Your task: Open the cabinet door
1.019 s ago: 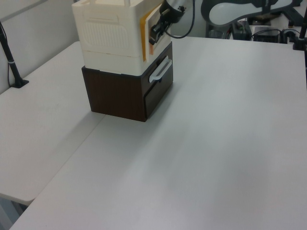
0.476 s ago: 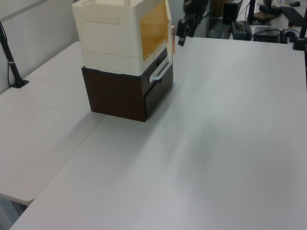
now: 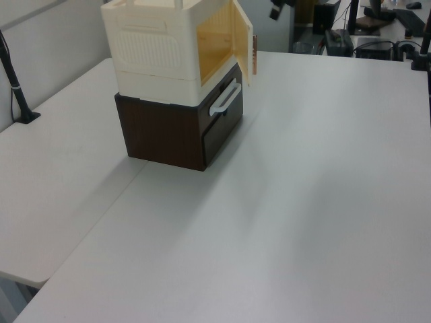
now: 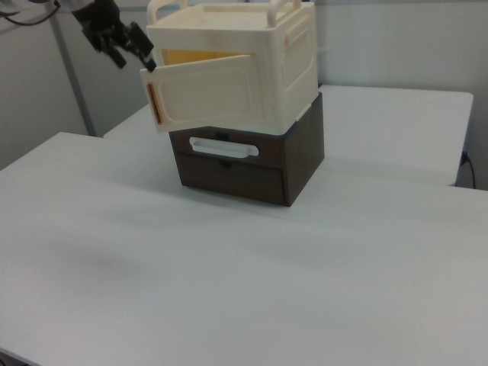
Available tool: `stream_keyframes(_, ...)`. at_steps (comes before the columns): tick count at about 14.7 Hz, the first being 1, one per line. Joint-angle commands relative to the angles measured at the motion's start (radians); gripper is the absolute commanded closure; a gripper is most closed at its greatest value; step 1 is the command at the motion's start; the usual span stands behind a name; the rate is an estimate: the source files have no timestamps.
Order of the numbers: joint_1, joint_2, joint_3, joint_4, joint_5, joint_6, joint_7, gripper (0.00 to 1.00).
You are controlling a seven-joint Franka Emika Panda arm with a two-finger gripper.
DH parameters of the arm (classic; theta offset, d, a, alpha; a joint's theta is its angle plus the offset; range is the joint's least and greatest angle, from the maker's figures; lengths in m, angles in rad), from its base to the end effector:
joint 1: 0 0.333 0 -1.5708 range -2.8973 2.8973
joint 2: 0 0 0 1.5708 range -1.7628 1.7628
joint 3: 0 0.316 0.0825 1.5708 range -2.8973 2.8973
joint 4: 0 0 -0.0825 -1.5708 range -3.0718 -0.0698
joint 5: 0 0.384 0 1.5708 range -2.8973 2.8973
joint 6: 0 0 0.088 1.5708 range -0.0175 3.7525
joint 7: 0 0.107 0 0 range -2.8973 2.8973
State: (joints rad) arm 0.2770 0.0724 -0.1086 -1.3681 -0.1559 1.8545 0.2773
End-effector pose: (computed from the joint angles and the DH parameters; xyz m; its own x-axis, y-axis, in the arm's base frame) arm 0.5915 0.0915 0.7126 0.9007 -0.0752 0.4280 -0.1049 -0.9934 0.0463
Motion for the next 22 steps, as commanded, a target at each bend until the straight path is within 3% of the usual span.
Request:
stream_keyframes(1, 0.013, 0.041, -0.005, -0.006, 0.021, 0.231, -0.015, 0.0)
stream_keyframes(6, 0.016, 0.128, 0.004, -0.006, 0.025, 0.406, -0.012, 0.0)
stream_keyframes(12, 0.016, 0.145, 0.006, -0.008, 0.07, 0.417, -0.021, 0.0)
stream_keyframes(16, 0.007, 0.133, 0.0, -0.026, 0.067, 0.257, -0.104, 0.0)
stream_keyframes(19, -0.037, 0.09, -0.017, -0.023, 0.085, 0.054, -0.294, 0.0)
stream_keyframes(22, -0.047, 0.072, -0.019, -0.022, 0.105, 0.002, -0.317, 0.0)
